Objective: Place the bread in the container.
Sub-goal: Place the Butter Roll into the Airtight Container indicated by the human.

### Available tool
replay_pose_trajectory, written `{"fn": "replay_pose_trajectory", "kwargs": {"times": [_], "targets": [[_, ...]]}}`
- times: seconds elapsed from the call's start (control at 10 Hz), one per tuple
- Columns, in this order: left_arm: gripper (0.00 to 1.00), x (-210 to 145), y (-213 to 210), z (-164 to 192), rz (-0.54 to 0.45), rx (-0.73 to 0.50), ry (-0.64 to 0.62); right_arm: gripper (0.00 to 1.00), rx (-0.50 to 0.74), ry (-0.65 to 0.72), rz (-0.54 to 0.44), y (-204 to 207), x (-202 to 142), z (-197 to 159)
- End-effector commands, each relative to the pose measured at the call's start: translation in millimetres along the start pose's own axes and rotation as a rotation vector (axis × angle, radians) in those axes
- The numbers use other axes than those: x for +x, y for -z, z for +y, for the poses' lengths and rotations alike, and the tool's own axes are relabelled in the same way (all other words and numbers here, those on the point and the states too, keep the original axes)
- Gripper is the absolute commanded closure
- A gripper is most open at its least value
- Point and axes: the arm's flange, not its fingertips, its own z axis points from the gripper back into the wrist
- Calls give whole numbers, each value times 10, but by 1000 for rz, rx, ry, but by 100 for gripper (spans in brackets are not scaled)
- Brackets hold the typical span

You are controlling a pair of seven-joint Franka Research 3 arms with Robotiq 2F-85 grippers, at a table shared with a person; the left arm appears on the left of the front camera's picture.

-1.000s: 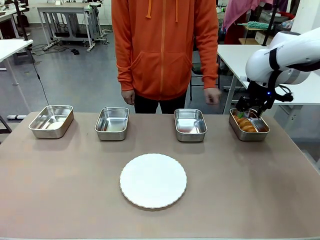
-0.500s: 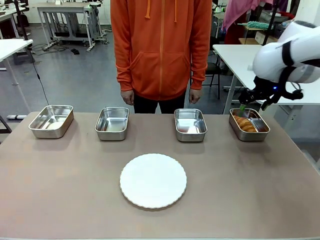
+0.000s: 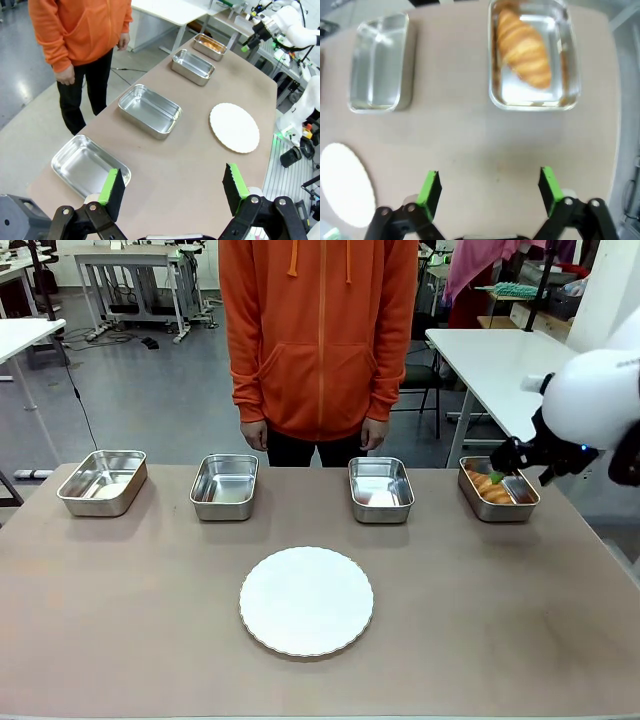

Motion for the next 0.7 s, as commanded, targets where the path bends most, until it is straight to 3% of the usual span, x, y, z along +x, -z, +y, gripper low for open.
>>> {"fn": "replay_pose_trajectory", "kwargs": {"times": [0.0,0.2,0.3,0.6], "targets": [[0,3,-1,-14,-3,-8,14,0,42,-41,-18,40,-181,17],[0,3,-1,-14,-3,-8,14,0,-35,-75,-38,109,-205,33],[0,3,-1,-14,-3,-8,14,0,11,-36,6,21,-160,104],[0,3,-1,-14,-3,-8,14,0,11,-36,6,21,-160,104]]}}
